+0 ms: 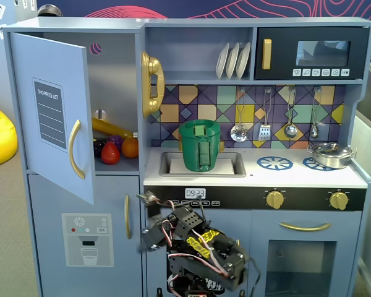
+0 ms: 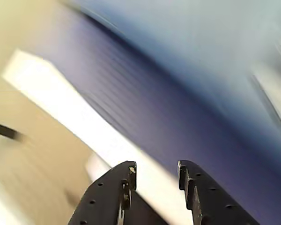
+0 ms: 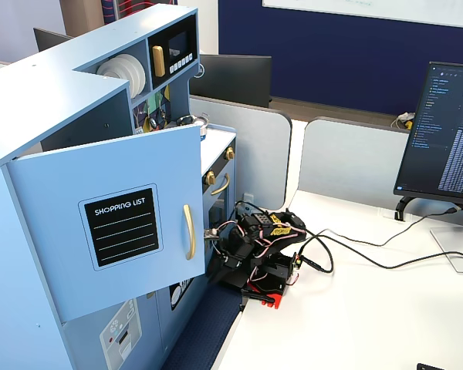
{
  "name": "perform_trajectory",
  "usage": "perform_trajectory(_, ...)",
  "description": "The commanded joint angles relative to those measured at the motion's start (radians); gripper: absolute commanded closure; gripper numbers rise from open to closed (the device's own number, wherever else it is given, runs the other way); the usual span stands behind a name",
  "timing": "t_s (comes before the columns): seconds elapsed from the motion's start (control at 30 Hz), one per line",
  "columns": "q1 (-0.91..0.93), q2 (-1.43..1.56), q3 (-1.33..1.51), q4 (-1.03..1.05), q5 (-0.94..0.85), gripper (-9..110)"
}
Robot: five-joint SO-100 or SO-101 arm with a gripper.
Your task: Close the left cabinet door
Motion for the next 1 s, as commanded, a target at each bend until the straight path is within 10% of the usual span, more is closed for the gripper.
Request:
perform_trajectory(0.0, -0.293, -0.06, -0.146, -0.21, -0.032, 102)
perform_trajectory(0.43, -0.667, -0.311, -0.457, -0.546, -0.051, 102)
perform_trajectory(0.97, -0.56, -0.712, -0.802, -0.64, -0.08, 102)
